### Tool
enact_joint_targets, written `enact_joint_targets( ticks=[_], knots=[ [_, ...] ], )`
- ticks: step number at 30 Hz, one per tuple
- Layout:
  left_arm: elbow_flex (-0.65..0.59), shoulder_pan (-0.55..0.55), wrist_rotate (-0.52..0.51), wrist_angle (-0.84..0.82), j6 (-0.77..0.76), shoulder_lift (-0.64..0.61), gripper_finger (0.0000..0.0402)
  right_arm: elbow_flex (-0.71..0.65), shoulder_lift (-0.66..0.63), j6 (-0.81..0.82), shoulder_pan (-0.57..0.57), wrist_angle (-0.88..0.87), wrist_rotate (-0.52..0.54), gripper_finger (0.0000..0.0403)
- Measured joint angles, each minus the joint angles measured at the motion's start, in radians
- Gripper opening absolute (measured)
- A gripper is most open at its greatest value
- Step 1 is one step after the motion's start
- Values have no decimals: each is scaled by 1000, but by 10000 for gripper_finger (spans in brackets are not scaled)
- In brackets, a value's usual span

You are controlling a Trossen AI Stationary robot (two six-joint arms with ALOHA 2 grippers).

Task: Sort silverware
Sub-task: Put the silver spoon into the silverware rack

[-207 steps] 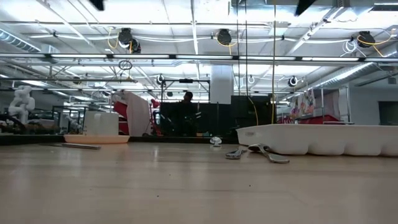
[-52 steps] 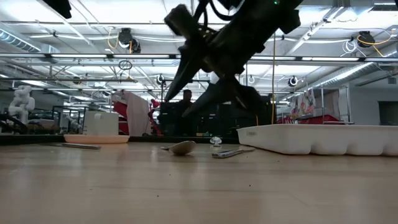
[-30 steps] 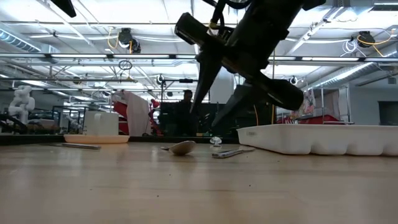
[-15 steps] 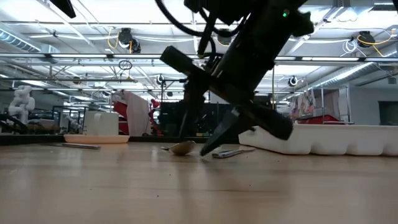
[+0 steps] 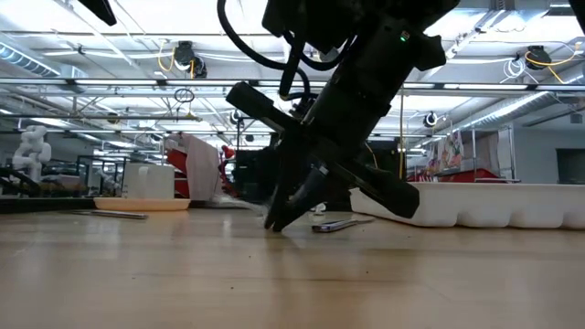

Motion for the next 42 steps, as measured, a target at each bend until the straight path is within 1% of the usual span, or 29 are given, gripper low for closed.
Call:
enact_joint_targets(
  ticks=[8,12,14,17,20,22,24,28,30,32,36,40,42],
  knots=[
    [0,0,-21,0,28,0,153,-4,-39,-19,12,-15,11,2],
    [0,0,-28,0,48,0,153,-8,-106,-56,19,-81,-3,1],
    [0,0,-29,0,54,0,153,-6,-164,-104,21,-113,-52,1],
    [0,0,-43,-1,56,0,153,-5,-254,-187,21,-234,-165,1],
    [0,0,-49,0,76,0,153,-5,-360,-269,6,-428,-293,0],
    [0,0,-52,0,80,0,153,-4,-442,-305,-9,-597,-366,0],
    [0,0,-55,-1,80,0,153,-4,-514,-325,-26,-779,-397,0],
    [0,0,-65,0,79,0,153,-5,-646,-372,-79,-1077,-430,0],
    [0,0,-70,0,79,0,153,-4,-695,-408,-113,-1222,-454,0],
    [0,0,-73,0,79,0,153,-4,-726,-450,-147,-1326,-471,0],
    [0,0,-90,0,79,0,153,-3,-766,-599,-205,-1323,-461,0],
    [0,0,-101,0,78,-1,153,-3,-752,-726,-259,-1327,-470,0],
    [0,0,-101,0,77,-2,153,-2,-740,-753,-286,-1330,-493,0]
  ],
)
